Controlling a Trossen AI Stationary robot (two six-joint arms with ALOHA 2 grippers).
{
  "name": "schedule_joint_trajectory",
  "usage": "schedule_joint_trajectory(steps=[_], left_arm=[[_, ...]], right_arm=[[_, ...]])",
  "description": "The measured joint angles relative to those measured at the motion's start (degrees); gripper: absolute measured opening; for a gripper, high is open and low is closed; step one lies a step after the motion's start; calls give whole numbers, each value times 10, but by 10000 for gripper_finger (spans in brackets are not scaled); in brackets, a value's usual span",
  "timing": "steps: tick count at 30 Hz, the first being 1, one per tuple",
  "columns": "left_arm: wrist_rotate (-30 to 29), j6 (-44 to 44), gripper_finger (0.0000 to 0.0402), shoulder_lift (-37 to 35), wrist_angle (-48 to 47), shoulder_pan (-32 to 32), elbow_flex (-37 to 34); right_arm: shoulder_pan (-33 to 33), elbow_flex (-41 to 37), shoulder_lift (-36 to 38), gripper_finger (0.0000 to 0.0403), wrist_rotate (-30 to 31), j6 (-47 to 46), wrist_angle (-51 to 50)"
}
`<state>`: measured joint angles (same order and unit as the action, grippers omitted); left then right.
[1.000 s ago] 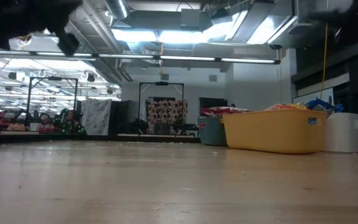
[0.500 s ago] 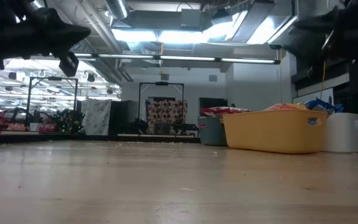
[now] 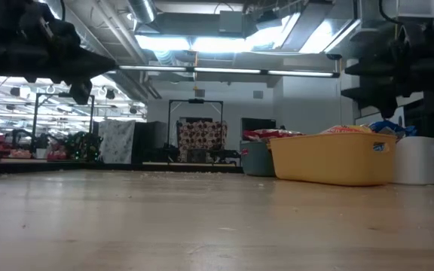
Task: Sort Maruchan noodles
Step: Return to Home Position
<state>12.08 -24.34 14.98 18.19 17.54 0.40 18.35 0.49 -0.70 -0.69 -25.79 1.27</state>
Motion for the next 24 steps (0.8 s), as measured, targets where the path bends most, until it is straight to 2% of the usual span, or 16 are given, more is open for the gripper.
schedule_joint_trajectory(steps=[4,9,12,24], left_arm=[[-7,22,0,0,-17,0,0],[-7,25,0,0,-46,0,0],[-6,21,0,0,-47,0,0],[-5,19,0,0,-46,0,0]], right_arm=[[0,0,0,269,-10,-25,0],[0,0,-1,269,-89,-37,14],[0,0,-1,269,-112,-35,17],[-5,0,-3,269,-109,-46,16]])
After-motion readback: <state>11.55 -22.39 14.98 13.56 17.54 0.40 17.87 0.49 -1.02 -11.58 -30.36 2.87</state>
